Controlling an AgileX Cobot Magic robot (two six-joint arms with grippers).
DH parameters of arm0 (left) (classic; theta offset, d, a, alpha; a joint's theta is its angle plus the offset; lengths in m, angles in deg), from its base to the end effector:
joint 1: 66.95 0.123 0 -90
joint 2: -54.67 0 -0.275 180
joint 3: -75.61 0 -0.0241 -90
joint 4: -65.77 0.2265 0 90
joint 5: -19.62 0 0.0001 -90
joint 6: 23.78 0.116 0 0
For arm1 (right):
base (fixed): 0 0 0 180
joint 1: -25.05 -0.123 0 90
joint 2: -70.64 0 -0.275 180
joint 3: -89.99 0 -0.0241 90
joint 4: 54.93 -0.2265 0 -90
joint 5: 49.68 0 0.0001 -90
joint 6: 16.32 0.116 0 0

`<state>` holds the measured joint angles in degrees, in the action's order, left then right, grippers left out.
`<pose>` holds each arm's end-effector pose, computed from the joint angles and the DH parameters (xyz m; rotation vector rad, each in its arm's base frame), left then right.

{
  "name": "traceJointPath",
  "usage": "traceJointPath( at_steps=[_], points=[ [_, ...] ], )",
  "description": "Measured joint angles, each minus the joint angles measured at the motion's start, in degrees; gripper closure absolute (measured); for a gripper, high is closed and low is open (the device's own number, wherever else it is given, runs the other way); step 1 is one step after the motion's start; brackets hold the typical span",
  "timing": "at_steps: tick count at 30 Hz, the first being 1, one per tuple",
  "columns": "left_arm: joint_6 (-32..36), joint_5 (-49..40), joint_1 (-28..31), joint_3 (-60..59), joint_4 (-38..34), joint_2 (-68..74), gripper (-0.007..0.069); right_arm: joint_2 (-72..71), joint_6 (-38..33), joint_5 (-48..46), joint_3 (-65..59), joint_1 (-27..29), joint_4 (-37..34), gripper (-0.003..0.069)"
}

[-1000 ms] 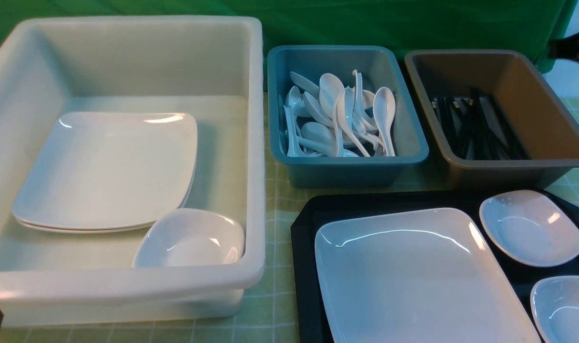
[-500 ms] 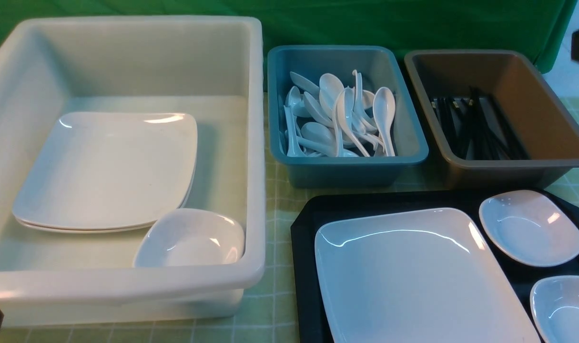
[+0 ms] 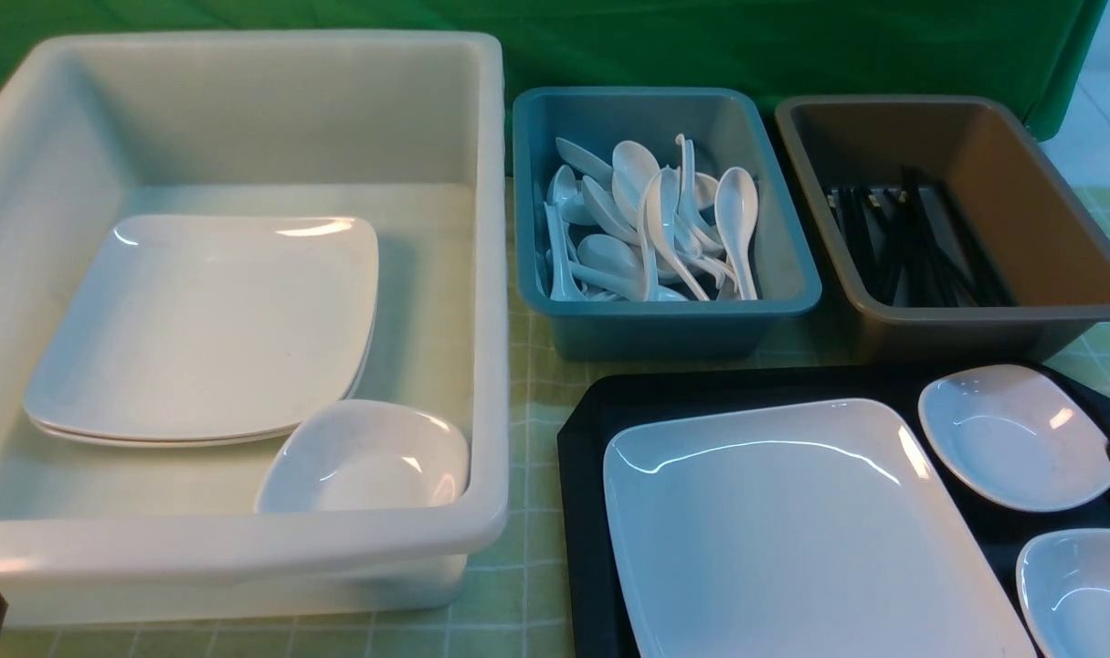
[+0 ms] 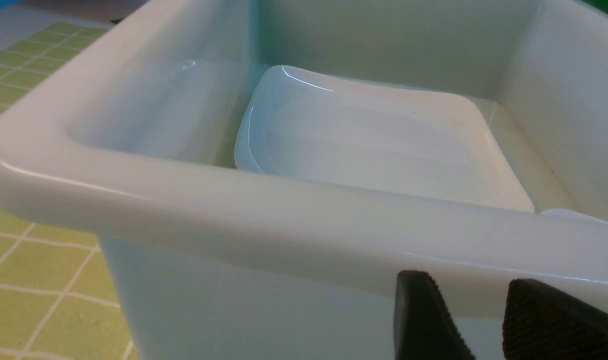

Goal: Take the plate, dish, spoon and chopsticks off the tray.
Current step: Use the left arm to grab a plate from the dinner plate

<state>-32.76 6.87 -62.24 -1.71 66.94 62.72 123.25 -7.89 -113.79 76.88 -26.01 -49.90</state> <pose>0.0661 0.0060 0.1873 -0.1905 1.7020 -0.0367 0.0815 0.0864 0.3826 -0.8376 2.1423 0.4374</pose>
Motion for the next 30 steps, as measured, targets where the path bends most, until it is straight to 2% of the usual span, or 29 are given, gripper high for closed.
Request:
traceJointPath(
  at_steps=[9,13,14,19,21,27,30],
  points=[
    [0.0,0.0,0.0,0.0,0.0,0.0,0.0400,-21.1,1.1,15.0,-15.6,-1.9,0.8,0.0641],
    [-0.1,0.2,0.0,0.0,-1.2,0.0,0.0400,-26.7,0.8,17.6,-18.9,-1.9,1.2,0.0628],
    [-1.0,0.6,0.0,0.0,-3.2,0.0,0.0400,-27.8,0.7,17.8,-19.5,-1.9,1.5,0.0625],
    [-15.8,3.9,0.0,0.0,-36.5,0.0,0.0400,-29.5,0.0,17.8,-21.2,-2.0,6.9,0.0602],
    [-18.1,5.1,0.0,0.0,-43.2,0.0,0.0400,-29.5,-0.2,17.9,-21.2,-2.0,9.3,0.0596],
    [-20.4,7.5,0.0,0.0,-46.9,0.0,0.0400,-29.5,-0.4,17.7,-21.2,-2.0,14.7,0.0586],
    [-24.2,8.9,0.0,0.0,-49.7,0.0,0.0403,-29.5,-0.5,17.5,-21.2,-2.0,17.5,0.0578]
  ],
)
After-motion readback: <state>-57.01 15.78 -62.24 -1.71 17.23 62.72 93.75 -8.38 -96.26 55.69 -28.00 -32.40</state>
